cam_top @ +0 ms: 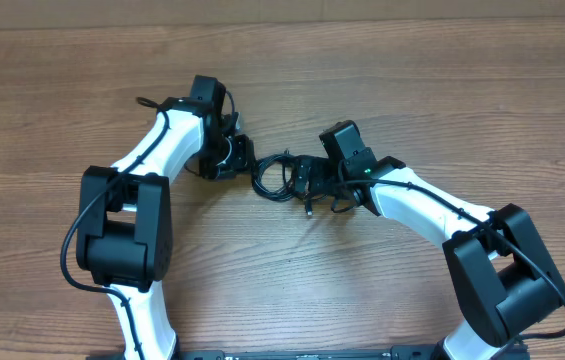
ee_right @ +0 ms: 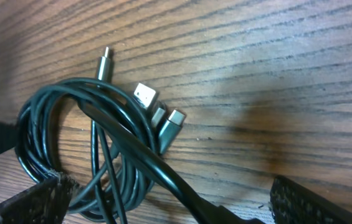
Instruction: Untangle cables
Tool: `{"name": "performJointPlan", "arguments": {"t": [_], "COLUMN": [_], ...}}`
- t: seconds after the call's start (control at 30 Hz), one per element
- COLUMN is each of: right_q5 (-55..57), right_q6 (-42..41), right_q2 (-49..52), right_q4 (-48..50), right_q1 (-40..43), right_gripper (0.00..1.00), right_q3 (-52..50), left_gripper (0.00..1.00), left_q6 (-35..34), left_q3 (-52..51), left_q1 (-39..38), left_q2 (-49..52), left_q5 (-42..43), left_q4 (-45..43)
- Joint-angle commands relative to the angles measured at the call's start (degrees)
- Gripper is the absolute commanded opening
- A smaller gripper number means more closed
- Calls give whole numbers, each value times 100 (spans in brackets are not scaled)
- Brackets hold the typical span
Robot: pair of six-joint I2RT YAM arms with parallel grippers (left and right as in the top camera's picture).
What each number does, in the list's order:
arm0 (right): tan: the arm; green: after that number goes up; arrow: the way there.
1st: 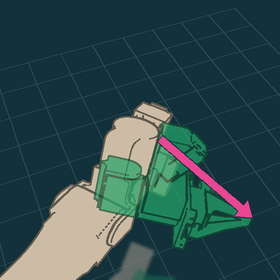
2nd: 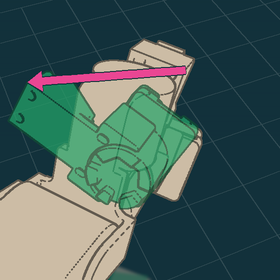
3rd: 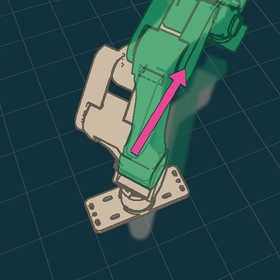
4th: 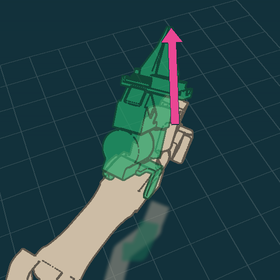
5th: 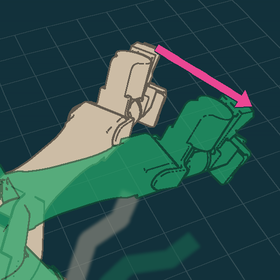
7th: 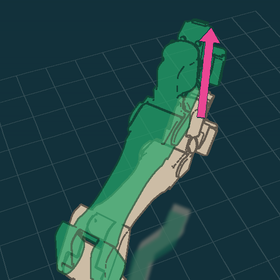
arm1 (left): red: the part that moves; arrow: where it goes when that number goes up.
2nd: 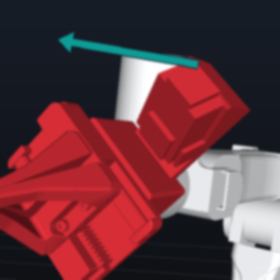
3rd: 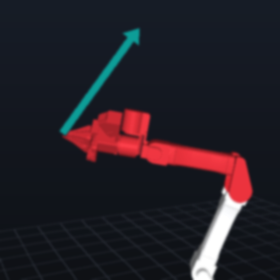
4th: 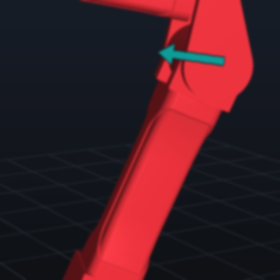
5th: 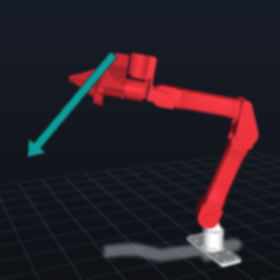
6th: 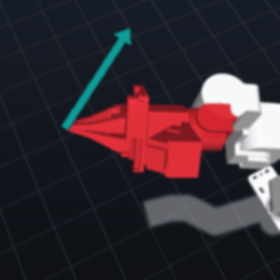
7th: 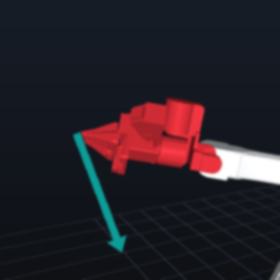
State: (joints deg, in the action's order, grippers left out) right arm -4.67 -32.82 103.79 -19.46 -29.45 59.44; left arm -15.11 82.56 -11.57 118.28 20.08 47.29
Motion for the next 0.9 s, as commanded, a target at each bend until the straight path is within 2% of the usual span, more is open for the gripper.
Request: {"name": "performJointPlan", "arguments": {"t": [0.0,0.17,0.43,0.63,0.87], "right_q5": [-24,-142,-109,763,866], "right_q6": [-22,-20,-17,-17,-24], "right_q2": [-13,-13,-13,-4,157], "right_q4": [63,57,212,393,310], "right_q1": [-17,-20,-205,-498,-553], "right_gripper": [100,100,100,96,97], "right_q3": [-26,-26,-28,-28,-28], "left_gripper": [44,42,40,41,42], "left_q6": [-173,-297,-337,-339,-330], "left_q3": [-37,-87,-125,-396,-715], "left_q1": [-160,-271,-282,-313,-313], "left_q2": [50,50,50,50,50], "left_q5": [-461,-1137,-1152,-1150,-1154], "left_q4": [-131,-127,-155,-354,-382]}}
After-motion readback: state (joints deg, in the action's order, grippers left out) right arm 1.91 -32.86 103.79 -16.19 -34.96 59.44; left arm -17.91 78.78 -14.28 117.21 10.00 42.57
